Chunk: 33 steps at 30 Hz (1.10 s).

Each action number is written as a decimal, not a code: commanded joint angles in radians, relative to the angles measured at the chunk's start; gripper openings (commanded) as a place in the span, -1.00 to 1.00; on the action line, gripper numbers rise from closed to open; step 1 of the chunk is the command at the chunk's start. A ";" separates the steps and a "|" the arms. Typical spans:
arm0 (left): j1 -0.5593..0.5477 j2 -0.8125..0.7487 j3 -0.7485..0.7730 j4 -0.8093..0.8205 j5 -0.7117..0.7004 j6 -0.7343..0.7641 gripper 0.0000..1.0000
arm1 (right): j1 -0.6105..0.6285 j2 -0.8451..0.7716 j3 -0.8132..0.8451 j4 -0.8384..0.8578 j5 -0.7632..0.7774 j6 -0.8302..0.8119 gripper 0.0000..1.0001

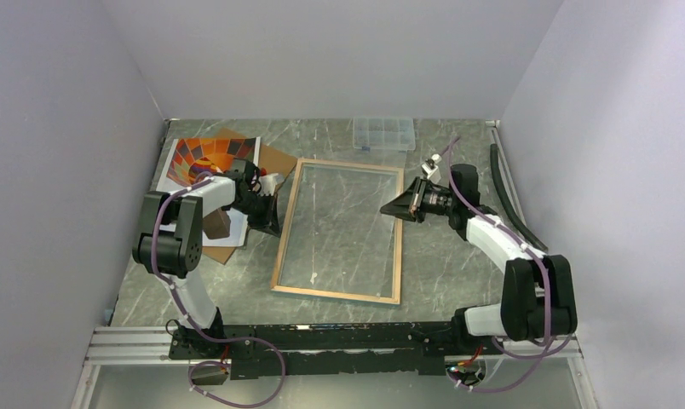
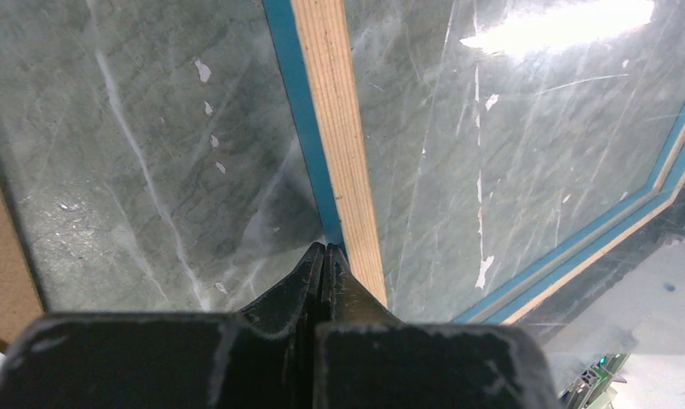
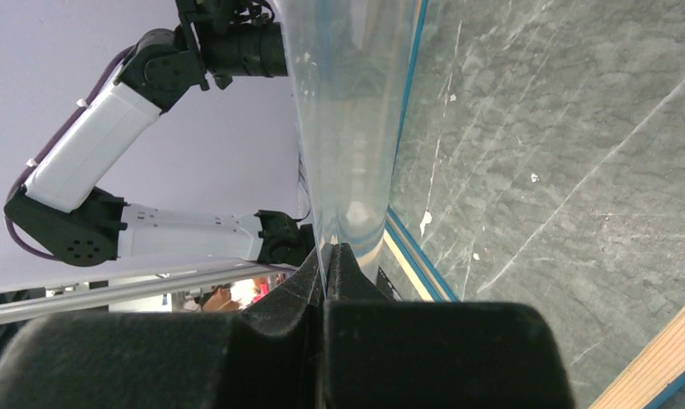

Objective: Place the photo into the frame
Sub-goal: Place the photo frame item in the photo frame.

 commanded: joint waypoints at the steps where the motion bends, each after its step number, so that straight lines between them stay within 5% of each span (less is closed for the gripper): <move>1: -0.007 0.012 -0.006 0.016 0.019 0.007 -0.95 | 0.007 0.055 0.054 0.045 -0.080 -0.005 -1.00; 33: -0.007 0.026 -0.015 0.047 0.020 0.038 -0.95 | 0.007 0.309 0.150 0.051 -0.144 -0.045 -1.00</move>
